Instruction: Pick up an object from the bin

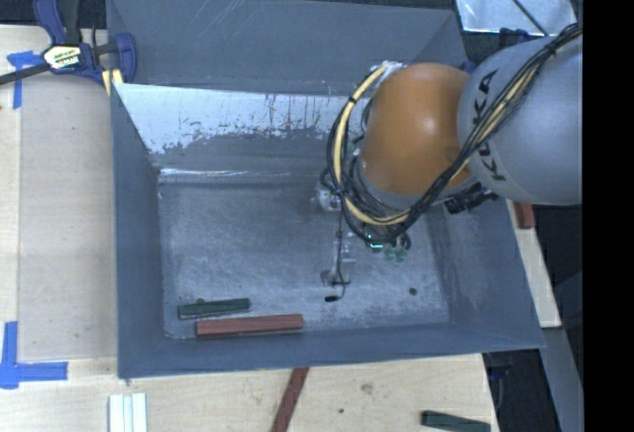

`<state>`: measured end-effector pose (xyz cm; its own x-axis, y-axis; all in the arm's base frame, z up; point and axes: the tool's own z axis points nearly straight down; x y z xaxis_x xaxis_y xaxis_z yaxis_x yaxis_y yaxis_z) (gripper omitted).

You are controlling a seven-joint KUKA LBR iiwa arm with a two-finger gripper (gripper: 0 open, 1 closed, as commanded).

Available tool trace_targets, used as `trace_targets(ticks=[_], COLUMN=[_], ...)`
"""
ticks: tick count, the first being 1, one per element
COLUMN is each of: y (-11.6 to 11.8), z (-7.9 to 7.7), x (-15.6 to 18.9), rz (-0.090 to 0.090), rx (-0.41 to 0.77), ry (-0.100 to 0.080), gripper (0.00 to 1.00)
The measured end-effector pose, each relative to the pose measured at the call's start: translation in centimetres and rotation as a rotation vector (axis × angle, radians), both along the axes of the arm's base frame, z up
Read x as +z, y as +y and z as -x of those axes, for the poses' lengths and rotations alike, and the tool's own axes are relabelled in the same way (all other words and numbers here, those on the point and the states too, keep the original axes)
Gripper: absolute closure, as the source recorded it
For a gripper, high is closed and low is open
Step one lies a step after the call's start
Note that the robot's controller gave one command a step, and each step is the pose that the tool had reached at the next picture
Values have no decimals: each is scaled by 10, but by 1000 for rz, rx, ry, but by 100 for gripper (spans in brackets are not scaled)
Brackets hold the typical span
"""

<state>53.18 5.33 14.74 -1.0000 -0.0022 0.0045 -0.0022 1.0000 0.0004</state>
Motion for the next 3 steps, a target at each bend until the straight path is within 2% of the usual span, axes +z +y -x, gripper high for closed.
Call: trace_targets(ticks=[1,2,3], y=[0,65,91], z=[-2,17,21], x=[3,-46,-42], rz=[0,0,0], rx=[-2,80,185], ry=[-7,-9,-5], gripper=[0,0,0])
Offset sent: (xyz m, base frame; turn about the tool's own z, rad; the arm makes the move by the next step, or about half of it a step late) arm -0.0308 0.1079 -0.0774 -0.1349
